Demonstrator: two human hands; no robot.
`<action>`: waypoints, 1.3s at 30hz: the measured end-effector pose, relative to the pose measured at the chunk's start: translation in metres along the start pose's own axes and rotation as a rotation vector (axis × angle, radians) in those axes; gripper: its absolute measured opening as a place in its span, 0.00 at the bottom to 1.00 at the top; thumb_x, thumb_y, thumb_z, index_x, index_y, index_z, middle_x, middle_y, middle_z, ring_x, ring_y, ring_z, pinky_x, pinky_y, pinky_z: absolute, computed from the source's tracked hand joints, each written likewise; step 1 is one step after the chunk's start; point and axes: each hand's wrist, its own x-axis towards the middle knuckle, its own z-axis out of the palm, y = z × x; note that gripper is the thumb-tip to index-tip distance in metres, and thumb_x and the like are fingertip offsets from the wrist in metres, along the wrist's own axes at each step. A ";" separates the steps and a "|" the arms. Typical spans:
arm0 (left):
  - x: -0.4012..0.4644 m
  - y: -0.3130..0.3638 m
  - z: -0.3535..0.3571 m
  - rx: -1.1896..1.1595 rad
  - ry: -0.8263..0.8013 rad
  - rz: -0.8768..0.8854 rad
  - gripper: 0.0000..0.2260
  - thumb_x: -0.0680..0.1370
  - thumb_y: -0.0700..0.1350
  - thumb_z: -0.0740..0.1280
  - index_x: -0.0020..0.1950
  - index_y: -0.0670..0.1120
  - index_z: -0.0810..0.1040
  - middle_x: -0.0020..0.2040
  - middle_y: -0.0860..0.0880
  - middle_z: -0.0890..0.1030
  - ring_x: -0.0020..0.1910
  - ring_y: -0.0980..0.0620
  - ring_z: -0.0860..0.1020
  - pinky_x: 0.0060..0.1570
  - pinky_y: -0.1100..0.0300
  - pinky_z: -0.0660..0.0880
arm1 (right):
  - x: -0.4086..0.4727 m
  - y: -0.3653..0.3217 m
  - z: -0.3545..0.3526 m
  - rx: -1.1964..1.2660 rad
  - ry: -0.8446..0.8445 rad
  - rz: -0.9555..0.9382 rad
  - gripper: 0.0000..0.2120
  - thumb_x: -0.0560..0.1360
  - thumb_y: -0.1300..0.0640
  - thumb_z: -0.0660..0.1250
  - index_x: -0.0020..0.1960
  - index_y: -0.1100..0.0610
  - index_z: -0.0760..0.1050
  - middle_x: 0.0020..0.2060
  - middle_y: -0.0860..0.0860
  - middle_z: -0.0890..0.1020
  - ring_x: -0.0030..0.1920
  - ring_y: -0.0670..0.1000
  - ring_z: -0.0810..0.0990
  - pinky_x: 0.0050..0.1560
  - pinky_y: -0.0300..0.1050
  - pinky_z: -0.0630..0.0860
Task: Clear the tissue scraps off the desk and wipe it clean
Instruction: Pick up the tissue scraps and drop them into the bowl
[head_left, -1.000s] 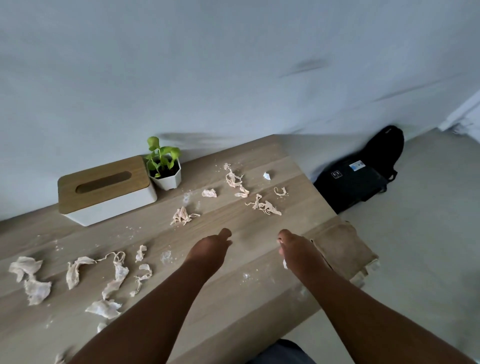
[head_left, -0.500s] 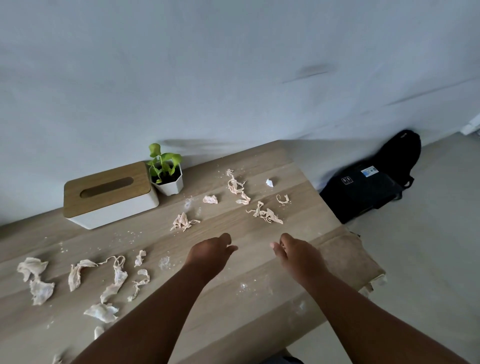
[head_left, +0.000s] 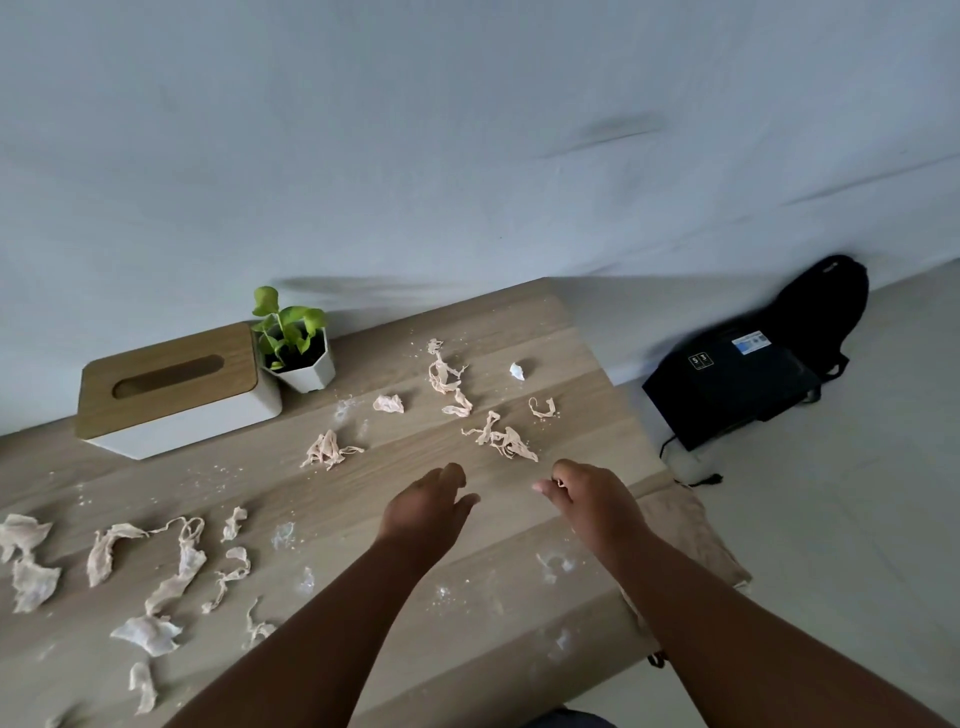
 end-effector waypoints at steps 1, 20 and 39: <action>0.002 0.003 0.004 -0.009 -0.011 -0.008 0.14 0.83 0.57 0.63 0.62 0.49 0.73 0.54 0.50 0.81 0.51 0.45 0.81 0.44 0.54 0.74 | 0.002 0.004 -0.001 0.013 -0.003 0.002 0.21 0.80 0.45 0.69 0.37 0.55 0.65 0.24 0.48 0.67 0.29 0.54 0.69 0.33 0.48 0.64; 0.047 0.031 0.036 0.077 0.056 -0.142 0.14 0.81 0.58 0.62 0.61 0.50 0.72 0.52 0.50 0.83 0.49 0.45 0.83 0.42 0.54 0.76 | 0.067 0.045 -0.006 -0.240 0.004 -0.049 0.11 0.83 0.48 0.58 0.49 0.53 0.75 0.39 0.52 0.82 0.40 0.58 0.82 0.36 0.45 0.66; 0.102 0.046 0.061 0.167 0.164 -0.208 0.32 0.72 0.69 0.71 0.58 0.42 0.75 0.49 0.45 0.79 0.46 0.42 0.81 0.35 0.50 0.81 | 0.140 0.063 0.007 -0.292 -0.031 -0.200 0.19 0.79 0.41 0.65 0.59 0.55 0.73 0.52 0.54 0.76 0.52 0.56 0.77 0.49 0.50 0.76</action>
